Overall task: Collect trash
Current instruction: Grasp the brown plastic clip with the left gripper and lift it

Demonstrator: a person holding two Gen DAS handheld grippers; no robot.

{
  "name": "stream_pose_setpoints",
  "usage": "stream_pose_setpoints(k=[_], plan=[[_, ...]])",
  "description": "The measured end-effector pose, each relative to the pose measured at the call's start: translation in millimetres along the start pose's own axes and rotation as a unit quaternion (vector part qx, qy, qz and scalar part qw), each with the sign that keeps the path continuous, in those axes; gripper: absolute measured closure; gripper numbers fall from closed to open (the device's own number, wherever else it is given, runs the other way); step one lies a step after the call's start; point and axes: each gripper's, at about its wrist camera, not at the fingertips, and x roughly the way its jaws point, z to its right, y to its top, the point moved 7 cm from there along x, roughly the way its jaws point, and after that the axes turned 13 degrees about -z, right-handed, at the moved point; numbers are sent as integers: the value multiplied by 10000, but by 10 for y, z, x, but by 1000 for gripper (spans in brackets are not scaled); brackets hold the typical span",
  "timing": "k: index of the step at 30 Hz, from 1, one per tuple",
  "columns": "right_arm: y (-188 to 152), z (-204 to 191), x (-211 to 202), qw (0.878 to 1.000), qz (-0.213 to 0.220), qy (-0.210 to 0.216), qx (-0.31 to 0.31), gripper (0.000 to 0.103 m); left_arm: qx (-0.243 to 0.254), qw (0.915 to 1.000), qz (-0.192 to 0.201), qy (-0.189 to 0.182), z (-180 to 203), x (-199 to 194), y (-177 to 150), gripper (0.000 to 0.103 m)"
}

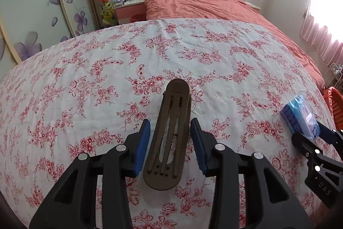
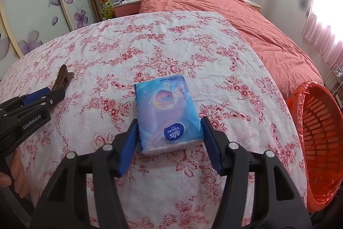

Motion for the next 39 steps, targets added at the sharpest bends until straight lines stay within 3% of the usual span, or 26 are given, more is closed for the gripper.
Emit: stream_pose_setpoints(k=[6, 7, 24, 30, 39], plan=[[35, -26, 15, 10000, 15, -73, -54, 48, 35, 10000, -3, 30, 25, 6, 19, 64], [39, -28, 15, 10000, 21, -71, -59, 49, 36, 10000, 0, 20, 33, 2, 19, 69], [-34, 41, -307, 9993, 380, 12, -66, 51, 69, 9999, 101, 9, 56, -177, -27, 69], [-76, 58, -196, 9998, 213, -40, -43, 51, -4, 9999, -93, 48, 60, -35, -49, 69], [-72, 92, -279, 9995, 306, 3, -19, 51, -26, 10000, 8, 28, 74, -49, -4, 70]])
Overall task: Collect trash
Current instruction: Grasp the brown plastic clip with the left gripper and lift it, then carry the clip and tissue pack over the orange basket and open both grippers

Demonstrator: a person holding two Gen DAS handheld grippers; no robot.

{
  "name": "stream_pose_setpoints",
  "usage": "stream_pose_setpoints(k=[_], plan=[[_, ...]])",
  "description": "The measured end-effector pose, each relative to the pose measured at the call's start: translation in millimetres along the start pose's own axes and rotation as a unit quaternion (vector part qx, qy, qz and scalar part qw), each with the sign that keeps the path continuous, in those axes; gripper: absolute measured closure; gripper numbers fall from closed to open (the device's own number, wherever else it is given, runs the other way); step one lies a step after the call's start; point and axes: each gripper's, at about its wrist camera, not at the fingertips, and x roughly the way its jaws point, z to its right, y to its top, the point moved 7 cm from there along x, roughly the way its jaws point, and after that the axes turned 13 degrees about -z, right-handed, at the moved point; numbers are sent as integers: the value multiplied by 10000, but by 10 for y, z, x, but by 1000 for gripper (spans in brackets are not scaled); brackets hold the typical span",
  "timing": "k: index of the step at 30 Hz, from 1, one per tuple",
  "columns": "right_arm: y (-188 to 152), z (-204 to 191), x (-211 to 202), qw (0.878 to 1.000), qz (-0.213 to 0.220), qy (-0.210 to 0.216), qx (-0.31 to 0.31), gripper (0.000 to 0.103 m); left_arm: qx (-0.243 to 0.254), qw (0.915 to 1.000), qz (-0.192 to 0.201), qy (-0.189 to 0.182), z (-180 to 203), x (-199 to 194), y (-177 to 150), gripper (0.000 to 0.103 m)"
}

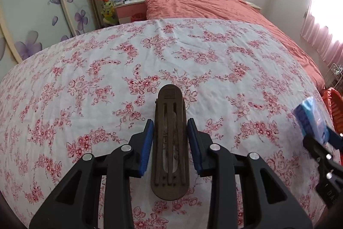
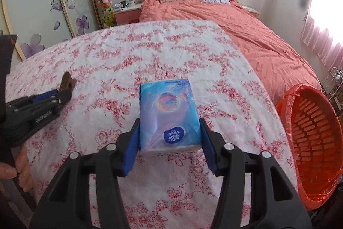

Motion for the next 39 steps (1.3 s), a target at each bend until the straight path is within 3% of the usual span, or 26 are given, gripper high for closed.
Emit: stream_pose_setpoints(k=[10, 19, 30, 39], plan=[[50, 152, -547, 9986, 493, 117, 116, 51, 252, 9989, 376, -154, 186, -513, 25, 70], [3, 453, -1101, 9948, 954, 105, 350, 51, 590, 9944, 762, -428, 623, -1056, 51, 70], [-180, 1049, -1643, 9863, 1445, -192, 767, 51, 1116, 9856, 996, -786, 1287, -1450, -20, 70], [-391, 1682, -1802, 9790, 1563, -362, 1258, 51, 1586, 9755, 1031, -1121, 1918, -1532, -96, 70]])
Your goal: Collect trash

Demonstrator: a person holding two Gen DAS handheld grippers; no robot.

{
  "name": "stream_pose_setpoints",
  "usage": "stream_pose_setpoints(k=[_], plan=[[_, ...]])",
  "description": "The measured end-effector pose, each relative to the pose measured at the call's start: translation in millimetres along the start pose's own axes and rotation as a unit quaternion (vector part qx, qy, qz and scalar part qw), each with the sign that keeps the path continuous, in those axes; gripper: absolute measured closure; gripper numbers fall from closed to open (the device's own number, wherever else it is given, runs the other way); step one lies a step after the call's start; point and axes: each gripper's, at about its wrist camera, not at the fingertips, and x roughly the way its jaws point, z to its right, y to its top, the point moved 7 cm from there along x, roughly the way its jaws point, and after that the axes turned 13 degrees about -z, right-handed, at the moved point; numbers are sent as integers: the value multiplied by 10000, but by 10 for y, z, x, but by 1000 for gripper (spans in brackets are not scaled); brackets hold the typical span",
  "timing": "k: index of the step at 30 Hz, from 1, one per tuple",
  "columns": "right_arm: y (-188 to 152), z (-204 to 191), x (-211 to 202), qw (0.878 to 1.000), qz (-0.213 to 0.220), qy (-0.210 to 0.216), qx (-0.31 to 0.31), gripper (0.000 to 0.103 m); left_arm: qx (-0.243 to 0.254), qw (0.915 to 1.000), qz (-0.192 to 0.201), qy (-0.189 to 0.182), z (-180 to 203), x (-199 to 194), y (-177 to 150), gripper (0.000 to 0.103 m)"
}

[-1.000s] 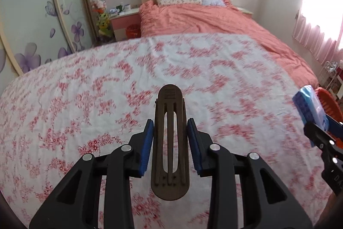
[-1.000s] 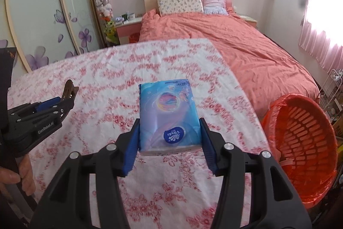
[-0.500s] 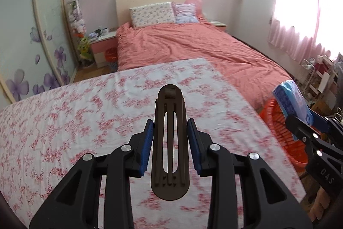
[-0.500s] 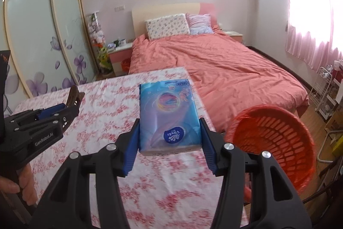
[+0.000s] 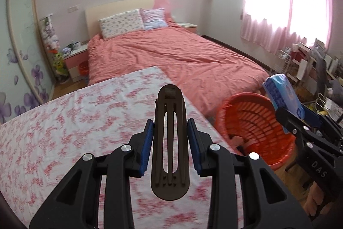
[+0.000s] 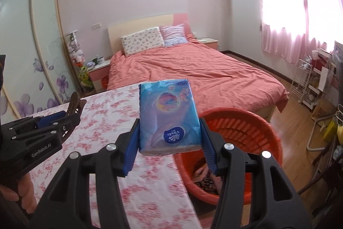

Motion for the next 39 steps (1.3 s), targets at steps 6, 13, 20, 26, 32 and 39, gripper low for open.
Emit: stream_pose_setpoints(k=[6, 13, 20, 26, 32, 39], plan=[[4, 472, -16, 9992, 51, -147, 362, 51, 287, 9989, -41, -374, 421, 132, 91, 70], [-3, 957, 83, 9966, 20, -239, 784, 51, 598, 9951, -159, -771, 932, 333, 167, 70], [-39, 1300, 287, 9935, -74, -254, 1110, 51, 836, 9896, -359, -1110, 1371, 599, 204, 70], [-41, 1565, 570, 9889, -225, -36, 1468, 45, 859, 9877, -738, -1082, 1542, 962, 141, 55], [-104, 1640, 601, 9882, -235, -126, 1509, 28, 604, 9913, -916, -725, 1316, 1049, 23, 45], [-251, 1464, 200, 9911, 82, -421, 1257, 11, 469, 9977, -436, -216, 897, 525, -165, 26]])
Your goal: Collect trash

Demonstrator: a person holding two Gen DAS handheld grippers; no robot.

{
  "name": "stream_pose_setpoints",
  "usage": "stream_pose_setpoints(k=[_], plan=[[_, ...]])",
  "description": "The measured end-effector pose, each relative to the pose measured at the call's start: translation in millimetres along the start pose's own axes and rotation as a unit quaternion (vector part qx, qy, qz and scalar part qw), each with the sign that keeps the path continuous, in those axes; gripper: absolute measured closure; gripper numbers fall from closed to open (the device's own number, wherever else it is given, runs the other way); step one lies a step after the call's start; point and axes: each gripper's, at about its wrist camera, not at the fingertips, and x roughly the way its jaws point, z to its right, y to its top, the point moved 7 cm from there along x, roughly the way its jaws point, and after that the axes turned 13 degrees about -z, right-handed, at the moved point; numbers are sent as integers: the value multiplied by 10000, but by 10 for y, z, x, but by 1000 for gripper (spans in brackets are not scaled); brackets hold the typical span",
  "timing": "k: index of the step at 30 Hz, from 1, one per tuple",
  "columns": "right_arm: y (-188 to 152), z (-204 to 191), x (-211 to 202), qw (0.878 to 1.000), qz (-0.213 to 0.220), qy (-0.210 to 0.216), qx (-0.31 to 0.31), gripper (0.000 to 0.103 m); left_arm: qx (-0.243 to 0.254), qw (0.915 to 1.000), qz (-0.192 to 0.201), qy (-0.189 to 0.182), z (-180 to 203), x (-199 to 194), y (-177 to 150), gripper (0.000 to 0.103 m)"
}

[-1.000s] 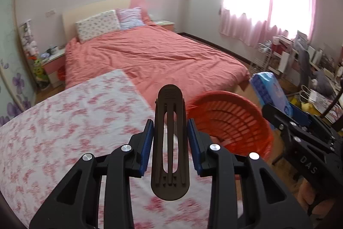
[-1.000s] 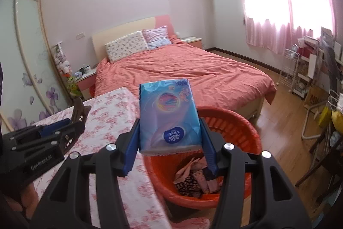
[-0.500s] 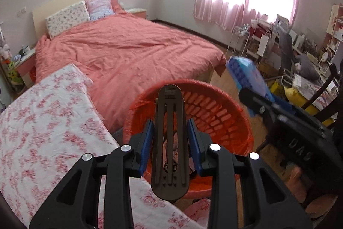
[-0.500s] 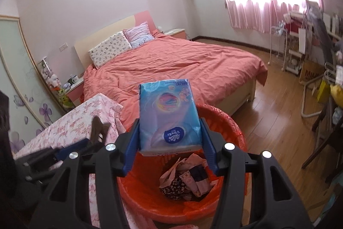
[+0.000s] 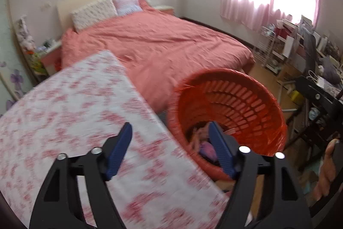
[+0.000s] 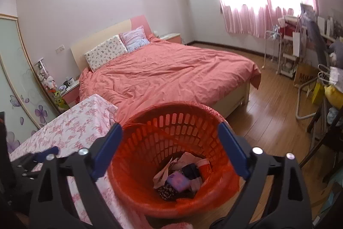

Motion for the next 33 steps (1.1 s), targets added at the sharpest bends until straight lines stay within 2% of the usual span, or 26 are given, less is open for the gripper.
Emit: stream_pose_setpoints(k=[3, 5, 11, 15, 21, 26, 30, 33], plan=[[-105, -73, -244, 9998, 182, -95, -42, 4, -163, 9995, 203, 176, -202, -279, -169, 17], [-203, -132, -415, 9993, 302, -191, -52, 4, -325, 9985, 334, 292, -347, -460, -304, 12], [-571, -428, -949, 9957, 614, -616, -315, 4, -867, 9905, 719, 783, -726, -909, -747, 8], [-866, -684, -1285, 9867, 996, -1079, -692, 4, -1150, 9826, 947, 1114, -865, -1150, -1051, 5], [-1277, -867, -1622, 9803, 1294, -1314, -708, 4, -1524, 9706, 1193, 1430, -1017, -1421, -1462, 2], [-1507, -939, -1771, 9828, 1132, -1287, -691, 4, -1792, 9621, 1335, 1562, -1080, -1566, -1726, 2], [-1665, -1017, -1853, 9838, 996, -1268, -778, 4, -1972, 9581, 1377, 1557, -1099, -1637, -1903, 2], [-1767, -1061, -1827, 9882, 752, -1092, -769, 4, -2055, 9570, 1351, 1540, -1092, -1643, -1979, 2]])
